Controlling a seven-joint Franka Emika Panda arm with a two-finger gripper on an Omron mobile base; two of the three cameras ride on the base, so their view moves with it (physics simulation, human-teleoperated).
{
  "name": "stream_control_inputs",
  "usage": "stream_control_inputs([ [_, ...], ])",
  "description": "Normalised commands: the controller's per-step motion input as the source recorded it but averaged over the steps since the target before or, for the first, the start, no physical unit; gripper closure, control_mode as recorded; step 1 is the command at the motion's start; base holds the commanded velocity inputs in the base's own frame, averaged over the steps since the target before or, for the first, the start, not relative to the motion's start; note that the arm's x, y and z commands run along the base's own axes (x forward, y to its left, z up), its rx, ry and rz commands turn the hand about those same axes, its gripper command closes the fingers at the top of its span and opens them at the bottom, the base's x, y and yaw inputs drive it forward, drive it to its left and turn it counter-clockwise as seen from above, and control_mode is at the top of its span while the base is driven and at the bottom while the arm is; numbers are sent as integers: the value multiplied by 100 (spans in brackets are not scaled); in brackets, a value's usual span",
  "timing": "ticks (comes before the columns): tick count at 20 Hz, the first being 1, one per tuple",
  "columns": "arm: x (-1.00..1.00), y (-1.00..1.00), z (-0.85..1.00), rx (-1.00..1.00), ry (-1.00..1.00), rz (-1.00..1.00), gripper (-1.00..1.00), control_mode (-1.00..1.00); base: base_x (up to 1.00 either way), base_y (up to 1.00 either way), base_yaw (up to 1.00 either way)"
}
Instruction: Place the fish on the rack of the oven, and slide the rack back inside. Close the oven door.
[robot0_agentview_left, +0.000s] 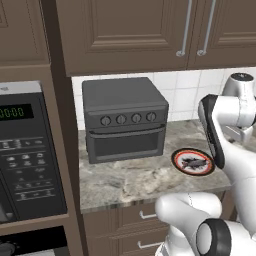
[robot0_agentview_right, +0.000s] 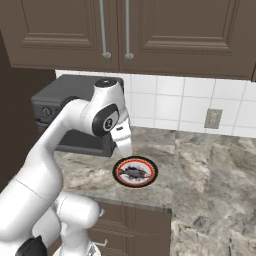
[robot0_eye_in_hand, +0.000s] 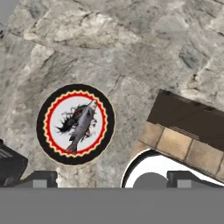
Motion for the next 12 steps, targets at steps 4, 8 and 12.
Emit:
stream_control_inputs([
  [4,19,-22,-50,1,-1,-7,-100,-100,0,0,0],
  [8,23,-6,-54,4,0,-2,-100,-100,0,0,0],
  [12,21,0,-46,5,0,-2,-100,-100,0,0,0],
])
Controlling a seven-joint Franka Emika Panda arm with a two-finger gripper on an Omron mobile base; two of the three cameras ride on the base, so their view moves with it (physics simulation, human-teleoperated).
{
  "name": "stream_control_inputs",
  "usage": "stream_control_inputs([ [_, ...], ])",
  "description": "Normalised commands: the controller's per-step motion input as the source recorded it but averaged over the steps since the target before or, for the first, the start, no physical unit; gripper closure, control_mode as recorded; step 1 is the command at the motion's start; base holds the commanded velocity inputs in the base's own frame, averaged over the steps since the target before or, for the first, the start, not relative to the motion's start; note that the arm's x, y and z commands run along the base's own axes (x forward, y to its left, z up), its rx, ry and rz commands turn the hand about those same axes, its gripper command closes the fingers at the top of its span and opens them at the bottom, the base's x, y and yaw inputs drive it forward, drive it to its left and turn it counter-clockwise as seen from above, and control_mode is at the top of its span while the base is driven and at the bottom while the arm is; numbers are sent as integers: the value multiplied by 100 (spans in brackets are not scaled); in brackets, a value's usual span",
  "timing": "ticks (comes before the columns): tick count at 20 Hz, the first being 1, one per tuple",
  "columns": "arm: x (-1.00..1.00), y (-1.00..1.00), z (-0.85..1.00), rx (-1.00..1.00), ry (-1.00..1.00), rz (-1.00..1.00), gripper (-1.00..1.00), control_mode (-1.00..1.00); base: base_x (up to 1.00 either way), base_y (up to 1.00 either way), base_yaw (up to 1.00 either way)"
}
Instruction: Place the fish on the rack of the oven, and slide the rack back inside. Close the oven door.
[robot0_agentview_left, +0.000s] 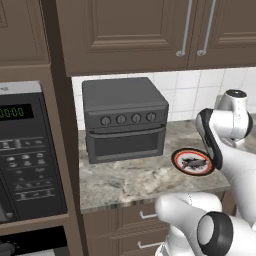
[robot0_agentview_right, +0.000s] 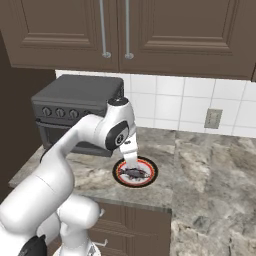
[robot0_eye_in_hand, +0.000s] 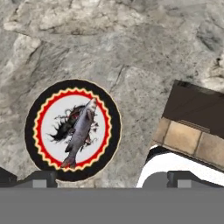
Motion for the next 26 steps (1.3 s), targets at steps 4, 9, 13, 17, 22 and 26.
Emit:
stream_control_inputs([
  [4,18,0,-57,4,0,0,-100,-100,0,0,0],
  [9,14,0,-57,0,5,0,-100,-100,0,0,0],
  [13,13,0,-49,0,3,0,-100,-100,0,0,0],
  [17,16,0,-35,0,1,-1,-100,-100,0,0,0],
  [22,19,0,-25,0,0,0,-100,-100,0,0,0],
  [26,26,-7,-22,0,0,0,-100,-100,0,0,0],
])
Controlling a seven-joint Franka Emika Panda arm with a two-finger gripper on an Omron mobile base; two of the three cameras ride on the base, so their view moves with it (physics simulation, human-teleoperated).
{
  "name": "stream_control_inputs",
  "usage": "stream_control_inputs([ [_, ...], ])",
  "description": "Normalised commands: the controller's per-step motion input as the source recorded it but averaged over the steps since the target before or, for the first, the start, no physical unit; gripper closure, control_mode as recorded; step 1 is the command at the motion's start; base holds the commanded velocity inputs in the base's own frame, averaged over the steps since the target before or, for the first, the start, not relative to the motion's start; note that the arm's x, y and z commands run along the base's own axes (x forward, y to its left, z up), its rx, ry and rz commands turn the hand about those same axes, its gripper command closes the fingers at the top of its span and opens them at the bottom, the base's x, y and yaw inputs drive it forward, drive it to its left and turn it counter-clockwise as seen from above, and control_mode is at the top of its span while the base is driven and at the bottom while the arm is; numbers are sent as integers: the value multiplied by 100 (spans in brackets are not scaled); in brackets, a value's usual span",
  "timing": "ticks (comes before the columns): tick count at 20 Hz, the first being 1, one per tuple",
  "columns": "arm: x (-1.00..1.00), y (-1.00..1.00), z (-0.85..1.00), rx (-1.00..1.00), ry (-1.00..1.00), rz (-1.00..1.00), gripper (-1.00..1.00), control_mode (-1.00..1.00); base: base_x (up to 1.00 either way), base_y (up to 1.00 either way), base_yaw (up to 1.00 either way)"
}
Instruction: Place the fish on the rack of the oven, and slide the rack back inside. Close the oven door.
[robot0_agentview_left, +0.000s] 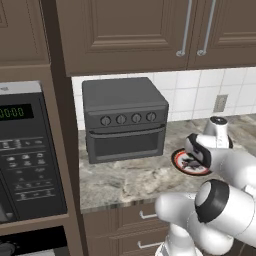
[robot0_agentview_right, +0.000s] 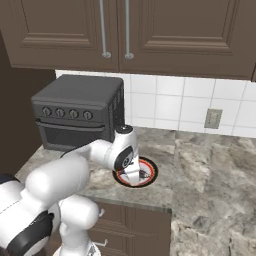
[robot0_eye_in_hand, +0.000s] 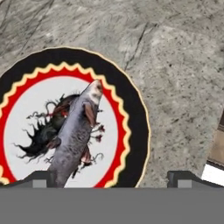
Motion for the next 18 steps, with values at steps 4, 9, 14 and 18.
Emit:
stream_control_inputs([
  [4,26,-19,-20,1,0,0,-100,-100,0,0,0],
  [9,27,-28,-15,3,0,0,-100,-100,0,0,0],
  [14,42,-5,-14,1,0,-2,-100,-100,0,0,0],
  [18,30,21,-20,0,0,-12,-100,-100,0,0,0],
])
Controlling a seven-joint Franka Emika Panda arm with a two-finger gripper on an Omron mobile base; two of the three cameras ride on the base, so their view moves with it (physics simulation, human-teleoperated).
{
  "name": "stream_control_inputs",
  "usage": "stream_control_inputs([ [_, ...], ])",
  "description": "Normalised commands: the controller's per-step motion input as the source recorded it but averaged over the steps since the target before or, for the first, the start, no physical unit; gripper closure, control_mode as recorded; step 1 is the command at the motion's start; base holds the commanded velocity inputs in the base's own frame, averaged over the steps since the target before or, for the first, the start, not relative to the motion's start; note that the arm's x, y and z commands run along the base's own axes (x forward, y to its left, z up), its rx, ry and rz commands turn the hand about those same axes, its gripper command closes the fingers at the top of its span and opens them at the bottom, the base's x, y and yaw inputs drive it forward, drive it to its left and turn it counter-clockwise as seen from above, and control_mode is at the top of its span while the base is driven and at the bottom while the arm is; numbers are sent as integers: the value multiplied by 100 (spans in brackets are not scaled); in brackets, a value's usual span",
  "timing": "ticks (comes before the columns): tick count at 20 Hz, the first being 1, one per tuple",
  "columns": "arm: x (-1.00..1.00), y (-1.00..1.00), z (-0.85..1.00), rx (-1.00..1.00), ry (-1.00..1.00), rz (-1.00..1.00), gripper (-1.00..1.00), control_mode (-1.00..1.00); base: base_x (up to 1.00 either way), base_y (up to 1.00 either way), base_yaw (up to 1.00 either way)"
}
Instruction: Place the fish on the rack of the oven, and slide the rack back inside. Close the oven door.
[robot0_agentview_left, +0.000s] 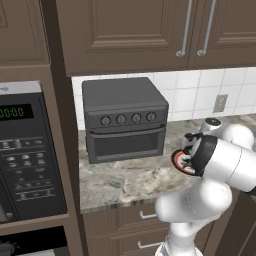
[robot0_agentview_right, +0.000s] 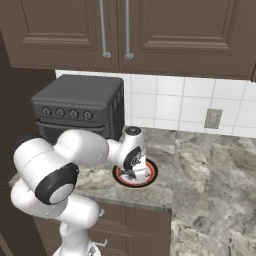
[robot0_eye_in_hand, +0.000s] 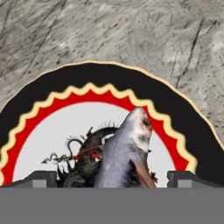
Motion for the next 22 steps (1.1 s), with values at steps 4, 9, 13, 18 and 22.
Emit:
stream_control_inputs([
  [4,12,29,-25,0,0,-19,-100,-100,0,0,0],
  [9,0,12,-35,0,0,-20,-100,-100,0,0,0],
  [13,-1,11,-41,0,0,-17,-100,-100,0,0,0],
  [18,-4,24,-63,0,-3,-8,100,-100,0,0,0],
  [22,0,5,-18,0,0,-1,100,-100,0,0,0],
])
